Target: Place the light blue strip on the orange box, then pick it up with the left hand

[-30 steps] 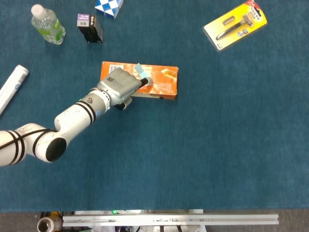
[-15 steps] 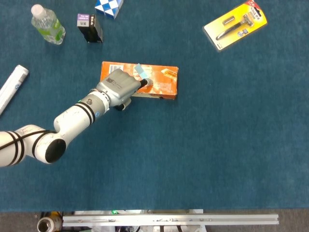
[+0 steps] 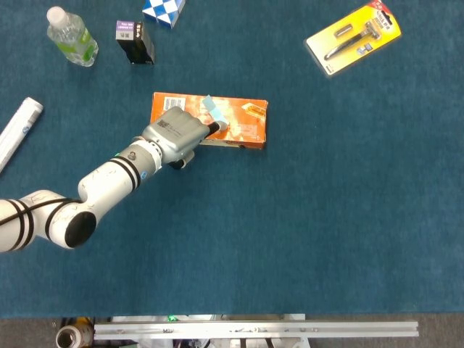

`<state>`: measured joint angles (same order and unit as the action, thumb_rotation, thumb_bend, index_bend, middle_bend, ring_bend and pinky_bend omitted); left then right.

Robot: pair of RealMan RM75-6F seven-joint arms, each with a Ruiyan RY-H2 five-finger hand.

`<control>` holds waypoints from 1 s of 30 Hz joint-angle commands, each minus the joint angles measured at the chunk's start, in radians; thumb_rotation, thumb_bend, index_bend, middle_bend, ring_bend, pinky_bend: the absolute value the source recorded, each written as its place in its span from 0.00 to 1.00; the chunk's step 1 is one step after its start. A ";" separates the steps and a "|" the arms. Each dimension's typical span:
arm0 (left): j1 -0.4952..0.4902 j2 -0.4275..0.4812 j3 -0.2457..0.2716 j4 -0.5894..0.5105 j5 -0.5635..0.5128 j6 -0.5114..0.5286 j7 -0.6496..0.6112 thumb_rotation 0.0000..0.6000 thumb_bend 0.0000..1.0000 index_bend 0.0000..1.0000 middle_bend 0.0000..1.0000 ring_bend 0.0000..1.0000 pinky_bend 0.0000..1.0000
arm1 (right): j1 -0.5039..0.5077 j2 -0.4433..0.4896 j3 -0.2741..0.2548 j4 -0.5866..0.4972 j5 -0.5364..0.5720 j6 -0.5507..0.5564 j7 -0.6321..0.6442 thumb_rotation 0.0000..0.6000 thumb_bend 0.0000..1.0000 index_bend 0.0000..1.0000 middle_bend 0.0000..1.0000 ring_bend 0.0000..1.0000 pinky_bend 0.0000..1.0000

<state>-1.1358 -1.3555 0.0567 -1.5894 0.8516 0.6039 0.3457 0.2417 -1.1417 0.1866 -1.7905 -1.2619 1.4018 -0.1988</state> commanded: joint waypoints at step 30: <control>-0.004 -0.001 0.007 0.001 -0.016 -0.001 0.008 1.00 0.83 0.10 0.99 1.00 0.99 | -0.011 0.001 0.001 0.005 -0.002 0.000 0.008 1.00 0.36 0.23 0.87 1.00 1.00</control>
<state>-1.1392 -1.3560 0.0637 -1.5883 0.8360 0.6034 0.3536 0.2312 -1.1411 0.1874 -1.7851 -1.2635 1.4015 -0.1907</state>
